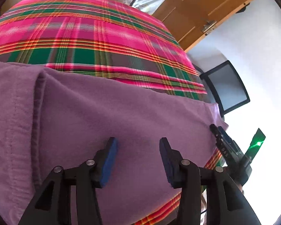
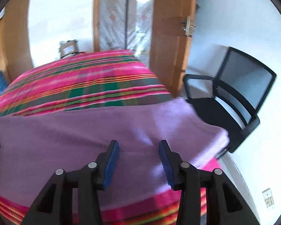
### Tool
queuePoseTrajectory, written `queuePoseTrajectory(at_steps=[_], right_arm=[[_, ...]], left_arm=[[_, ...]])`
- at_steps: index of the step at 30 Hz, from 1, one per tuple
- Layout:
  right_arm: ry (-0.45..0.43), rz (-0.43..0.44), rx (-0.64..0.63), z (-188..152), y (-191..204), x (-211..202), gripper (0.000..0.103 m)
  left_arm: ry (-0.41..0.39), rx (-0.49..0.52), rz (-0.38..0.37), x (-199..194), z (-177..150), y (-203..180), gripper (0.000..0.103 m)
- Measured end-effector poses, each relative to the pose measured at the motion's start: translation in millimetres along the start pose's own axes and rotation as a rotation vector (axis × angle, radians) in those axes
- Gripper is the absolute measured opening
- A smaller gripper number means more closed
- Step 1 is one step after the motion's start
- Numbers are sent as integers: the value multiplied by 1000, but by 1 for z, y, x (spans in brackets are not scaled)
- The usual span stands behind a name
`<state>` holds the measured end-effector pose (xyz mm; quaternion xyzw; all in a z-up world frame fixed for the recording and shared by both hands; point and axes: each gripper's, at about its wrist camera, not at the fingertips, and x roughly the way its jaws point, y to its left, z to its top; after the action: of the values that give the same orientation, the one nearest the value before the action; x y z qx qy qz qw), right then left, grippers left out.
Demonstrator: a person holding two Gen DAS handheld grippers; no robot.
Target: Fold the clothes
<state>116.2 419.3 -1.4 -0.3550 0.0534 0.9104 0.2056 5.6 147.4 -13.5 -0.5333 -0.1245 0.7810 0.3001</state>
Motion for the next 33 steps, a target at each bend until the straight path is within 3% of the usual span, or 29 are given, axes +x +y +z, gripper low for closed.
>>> queuePoseTrajectory(at_steps=[2,8,11,17,27,33], right_arm=[[2,-51,42,0,-18,1,45],[6,-76,150,0,-58,1,45],[-3,-133,223,0,-75,-2,46],[6,16,363,0,-104,6,47],[49,109,572,-14,-129,19,51],[55,172,627,-18,-136,27,51]], left_arm=[[2,24,6,2,0,-5,48],[2,32,-9,8,3,-8,48],[0,44,-9,11,4,-13,48],[10,64,-7,14,4,-19,48],[38,93,-16,19,5,-30,48],[50,101,-13,24,8,-35,48]])
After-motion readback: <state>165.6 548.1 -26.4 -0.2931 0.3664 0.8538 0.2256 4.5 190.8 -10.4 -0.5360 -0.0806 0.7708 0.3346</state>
